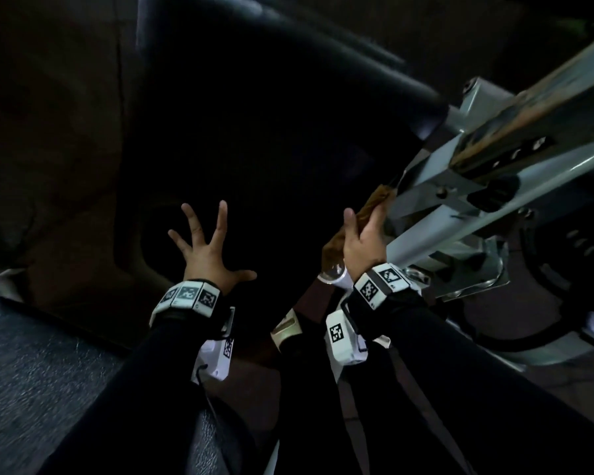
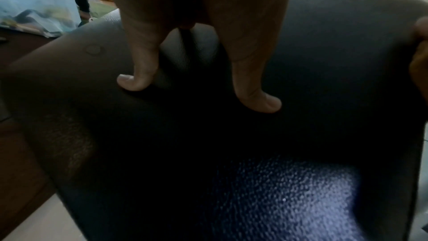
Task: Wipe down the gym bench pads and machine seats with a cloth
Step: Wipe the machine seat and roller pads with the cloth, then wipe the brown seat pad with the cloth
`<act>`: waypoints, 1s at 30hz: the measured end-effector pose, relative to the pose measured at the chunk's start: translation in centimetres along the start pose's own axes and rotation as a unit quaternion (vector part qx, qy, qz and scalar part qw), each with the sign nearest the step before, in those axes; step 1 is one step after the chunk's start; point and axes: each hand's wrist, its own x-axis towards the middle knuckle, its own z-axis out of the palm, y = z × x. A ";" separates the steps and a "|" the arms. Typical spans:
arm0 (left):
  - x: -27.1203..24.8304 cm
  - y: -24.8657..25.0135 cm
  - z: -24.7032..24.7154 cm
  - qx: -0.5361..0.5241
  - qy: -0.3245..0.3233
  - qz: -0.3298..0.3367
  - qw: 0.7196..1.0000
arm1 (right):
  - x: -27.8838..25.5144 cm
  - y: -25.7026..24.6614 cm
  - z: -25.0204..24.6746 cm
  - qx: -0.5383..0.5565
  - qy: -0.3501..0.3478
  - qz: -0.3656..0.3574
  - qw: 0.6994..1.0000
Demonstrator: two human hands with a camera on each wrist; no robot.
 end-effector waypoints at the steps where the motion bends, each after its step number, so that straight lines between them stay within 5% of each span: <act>1: -0.1 0.1 0.0 0.003 -0.001 -0.006 1.000 | -0.1 -0.2 -0.3 -0.003 0.007 -0.003 1.000; 7: -0.4 1.8 -0.9 0.038 -0.019 -0.060 0.997 | -0.5 -0.7 -3.2 -0.013 -0.031 0.027 0.999; 11: -1.4 4.0 -2.6 -0.028 -0.016 -0.074 0.997 | -1.2 -1.6 -6.5 -0.022 -0.069 -0.023 0.997; 20: -9.3 11.4 -6.0 -0.149 -0.002 0.014 0.989 | -4.3 -6.8 -14.5 0.003 -0.159 -0.081 0.984; 30: -17.0 17.3 -7.5 -0.159 0.025 0.086 0.983 | -9.0 -11.2 -22.2 -0.043 -0.214 -0.110 0.970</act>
